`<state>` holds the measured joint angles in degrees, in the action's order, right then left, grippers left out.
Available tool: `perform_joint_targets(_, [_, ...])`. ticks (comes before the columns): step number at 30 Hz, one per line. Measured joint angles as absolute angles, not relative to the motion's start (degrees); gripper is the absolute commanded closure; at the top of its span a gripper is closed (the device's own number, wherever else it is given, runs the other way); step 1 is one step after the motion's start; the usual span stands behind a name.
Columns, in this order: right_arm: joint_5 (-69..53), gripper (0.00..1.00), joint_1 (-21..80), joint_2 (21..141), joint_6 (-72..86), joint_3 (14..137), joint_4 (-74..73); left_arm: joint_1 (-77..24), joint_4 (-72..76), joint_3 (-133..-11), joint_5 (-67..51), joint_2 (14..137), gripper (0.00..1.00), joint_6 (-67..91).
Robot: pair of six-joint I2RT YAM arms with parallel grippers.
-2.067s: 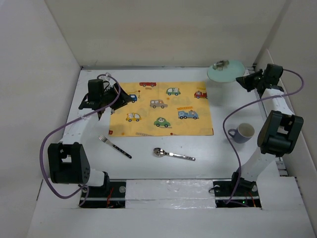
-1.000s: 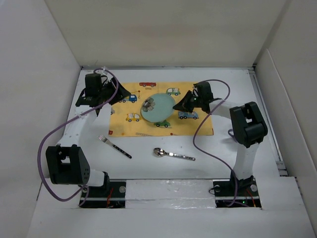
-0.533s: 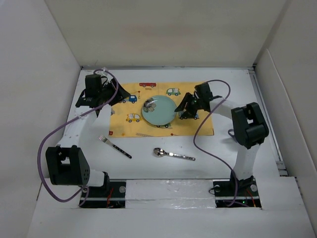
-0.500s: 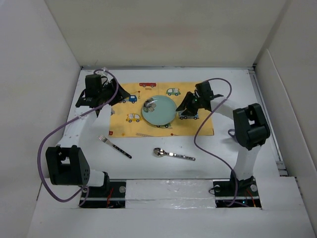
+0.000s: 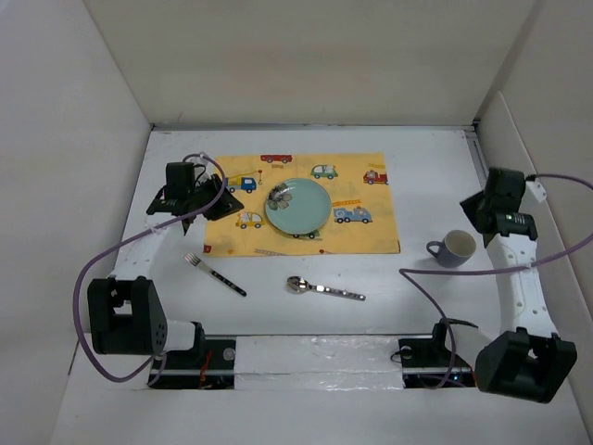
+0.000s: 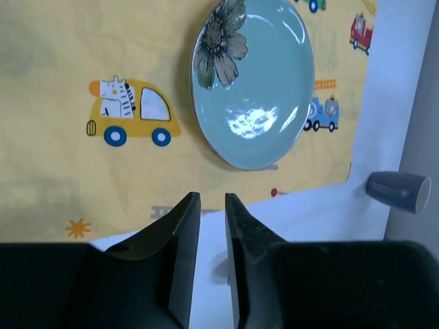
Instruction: Set the dinner table for one person
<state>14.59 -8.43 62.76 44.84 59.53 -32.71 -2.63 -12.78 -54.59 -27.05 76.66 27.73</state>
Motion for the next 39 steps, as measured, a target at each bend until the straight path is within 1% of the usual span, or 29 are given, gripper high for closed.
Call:
perform_joint_targets(2, [16.86,0.56,-12.29,61.98,45.28,55.90,-37.36,-2.63,-12.97,-53.30,-27.83,75.85,0.73,27.86])
perform_joint_targets(5, [18.61,0.56,-15.33,63.37,45.45,52.77,-43.16,-2.70,-13.15,-52.47,-28.99,74.85,0.70,28.05])
perform_joint_targets(6, [18.96,0.56,-16.05,63.35,45.41,52.31,-44.49,-2.96,-13.13,-52.45,-29.15,74.72,0.70,28.05])
perform_joint_targets(7, [19.40,0.52,-16.78,63.09,45.41,51.96,-45.47,-3.27,-13.04,-52.45,-29.19,74.63,0.69,28.05])
perform_joint_targets(8, [19.64,0.52,-17.23,62.81,45.30,51.83,-46.06,-3.51,-13.08,-52.45,-29.19,74.61,0.69,28.08])
perform_joint_targets(12, [19.22,0.54,-18.35,62.65,44.77,51.70,-46.26,-4.36,-13.08,-52.45,-29.54,74.61,0.68,28.05])
perform_joint_targets(15, [16.97,0.56,-18.85,65.63,44.53,51.37,-45.78,-4.56,-13.04,-52.45,-29.82,74.61,0.68,28.05])
perform_joint_targets(16, [16.16,0.62,-19.18,66.63,44.38,50.89,-45.32,-4.54,-12.95,-52.45,-29.82,74.61,0.68,28.08])
perform_joint_targets(17, [15.35,0.73,-19.51,67.68,44.12,50.26,-44.82,-4.56,-12.91,-52.45,-29.82,74.61,0.68,28.08])
perform_joint_targets(19, [14.02,1.00,-19.99,69.84,43.29,49.23,-44.07,-4.54,-12.82,-52.45,-29.80,74.61,0.68,28.08])
perform_joint_targets(23, [12.16,1.00,-20.27,71.37,43.38,49.63,-41.43,-4.54,-12.69,-52.45,-29.71,74.61,0.68,28.08])
perform_joint_targets(26, [11.38,1.00,-18.06,71.33,42.39,50.96,-41.98,-4.54,-12.71,-52.45,-29.39,74.52,0.68,28.03])
perform_joint_targets(29, [10.04,1.00,-13.54,72.99,41.08,57.32,-43.72,-4.54,-12.71,-52.45,-29.19,74.43,0.68,28.01])
perform_joint_targets(30, [9.65,1.00,-11.49,75.05,40.60,62.04,-44.71,-4.54,-12.69,-52.45,-29.10,74.43,0.68,28.01])
perform_joint_targets(35, [8.97,1.00,-2.20,91.68,38.04,86.61,-43.64,-4.54,-12.75,-52.45,-28.64,74.43,0.68,27.86])
perform_joint_targets(39, [7.94,1.00,2.83,105.91,36.10,102.41,-43.75,-4.54,-12.88,-52.45,-28.23,74.43,0.68,27.73])
